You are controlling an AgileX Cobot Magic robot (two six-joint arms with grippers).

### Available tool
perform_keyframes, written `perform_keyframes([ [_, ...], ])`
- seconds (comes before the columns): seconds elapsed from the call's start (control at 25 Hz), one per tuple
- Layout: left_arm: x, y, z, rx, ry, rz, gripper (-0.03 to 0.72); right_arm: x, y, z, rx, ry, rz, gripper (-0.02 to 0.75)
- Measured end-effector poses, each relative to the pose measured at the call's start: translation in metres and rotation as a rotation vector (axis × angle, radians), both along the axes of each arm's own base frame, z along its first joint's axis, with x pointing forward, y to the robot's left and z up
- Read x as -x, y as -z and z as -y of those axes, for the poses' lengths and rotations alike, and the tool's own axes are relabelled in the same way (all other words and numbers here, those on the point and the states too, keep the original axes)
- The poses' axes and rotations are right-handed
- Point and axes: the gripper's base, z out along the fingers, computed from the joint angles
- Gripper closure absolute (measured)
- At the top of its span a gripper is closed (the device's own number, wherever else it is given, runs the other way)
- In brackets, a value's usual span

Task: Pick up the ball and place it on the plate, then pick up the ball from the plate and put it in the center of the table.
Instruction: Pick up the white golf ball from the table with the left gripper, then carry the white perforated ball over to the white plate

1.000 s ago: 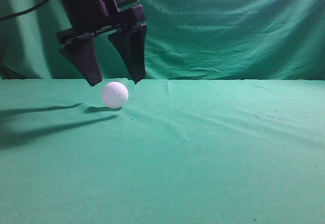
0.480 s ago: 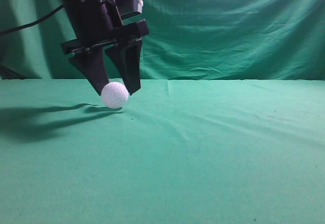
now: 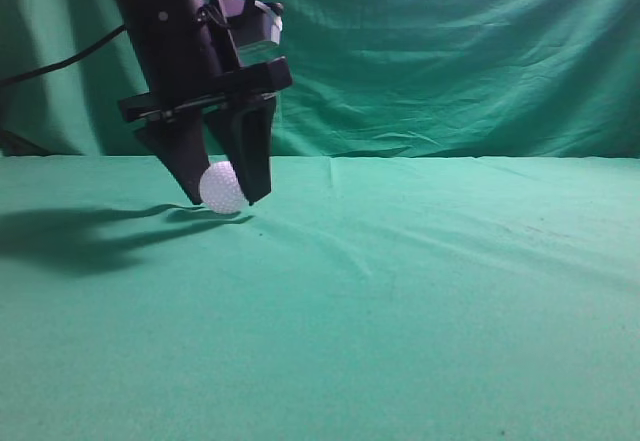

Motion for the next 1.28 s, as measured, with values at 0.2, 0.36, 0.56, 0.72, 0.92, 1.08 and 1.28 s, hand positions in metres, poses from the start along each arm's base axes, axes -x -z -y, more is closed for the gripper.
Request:
perform_keyframes([
  [0.2,0.001,0.001,0.000,-0.005,0.003,-0.012,0.387,0.000,0.000,0.000,0.000,0.000,0.000,0.738],
  [0.36,0.002,0.001,0.000,-0.007,-0.007,-0.034,0.387,0.000,0.000,0.000,0.000,0.000,0.000,0.738],
  [0.56,0.012,-0.029,-0.007,0.006,-0.021,-0.046,0.387,0.000,0.000,0.000,0.000,0.000,0.000,0.738],
  [0.72,0.025,-0.084,-0.032,0.020,-0.054,0.004,0.387,0.000,0.000,0.000,0.000,0.000,0.000,0.738],
  [0.92,0.044,-0.144,-0.090,-0.045,-0.206,0.098,0.387,0.000,0.000,0.000,0.000,0.000,0.000,0.738],
  [1.08,0.057,-0.172,-0.141,-0.097,-0.364,0.130,0.387,0.000,0.000,0.000,0.000,0.000,0.000,0.738],
  [1.28,0.065,-0.158,-0.196,-0.139,-0.537,0.065,0.387,0.000,0.000,0.000,0.000,0.000,0.000,0.738],
])
